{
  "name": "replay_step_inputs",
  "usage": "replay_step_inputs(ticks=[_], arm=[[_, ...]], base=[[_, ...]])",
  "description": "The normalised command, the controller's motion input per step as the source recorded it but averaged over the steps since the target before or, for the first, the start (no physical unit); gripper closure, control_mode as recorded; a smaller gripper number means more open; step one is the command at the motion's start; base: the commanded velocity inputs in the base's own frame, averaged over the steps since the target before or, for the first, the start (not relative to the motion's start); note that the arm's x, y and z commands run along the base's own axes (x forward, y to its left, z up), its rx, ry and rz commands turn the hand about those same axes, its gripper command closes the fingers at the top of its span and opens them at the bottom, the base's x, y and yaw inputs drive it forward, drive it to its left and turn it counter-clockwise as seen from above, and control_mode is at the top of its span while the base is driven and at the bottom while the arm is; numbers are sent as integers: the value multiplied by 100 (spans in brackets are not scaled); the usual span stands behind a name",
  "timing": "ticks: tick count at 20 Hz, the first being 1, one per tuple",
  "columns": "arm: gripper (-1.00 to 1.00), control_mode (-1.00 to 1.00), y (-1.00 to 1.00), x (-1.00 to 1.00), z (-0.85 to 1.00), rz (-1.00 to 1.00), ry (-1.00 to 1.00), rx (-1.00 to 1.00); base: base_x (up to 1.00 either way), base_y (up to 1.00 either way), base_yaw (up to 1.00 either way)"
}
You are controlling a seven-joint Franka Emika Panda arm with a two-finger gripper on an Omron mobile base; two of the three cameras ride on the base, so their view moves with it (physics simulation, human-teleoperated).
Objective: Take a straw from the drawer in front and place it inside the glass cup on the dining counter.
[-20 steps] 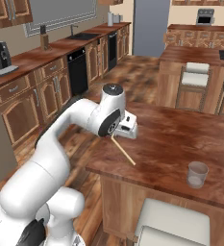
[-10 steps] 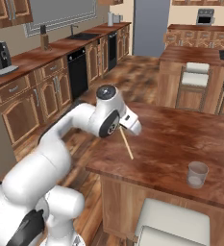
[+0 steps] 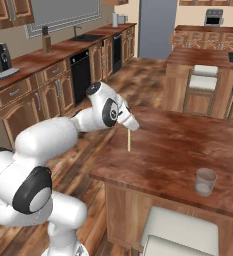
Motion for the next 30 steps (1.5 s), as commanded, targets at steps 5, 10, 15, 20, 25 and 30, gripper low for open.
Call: replay_step_inputs(ticks=[5, 10, 15, 20, 25, 30], arm=[[100, -100, -73, 0, 76, -28, -2, 18], [100, -100, -98, 0, 42, -22, -9, 24], [100, -100, -67, -21, 7, -16, -17, 11], [100, -100, -33, -53, 0, -15, -23, -11], [100, -100, -18, -16, -31, -29, -16, -35], [100, -100, -18, -3, -55, -43, -8, -41]], base=[[0, 0, 0], [0, 0, 0], [0, 0, 0], [0, 0, 0], [0, 0, 0], [0, 0, 0]])
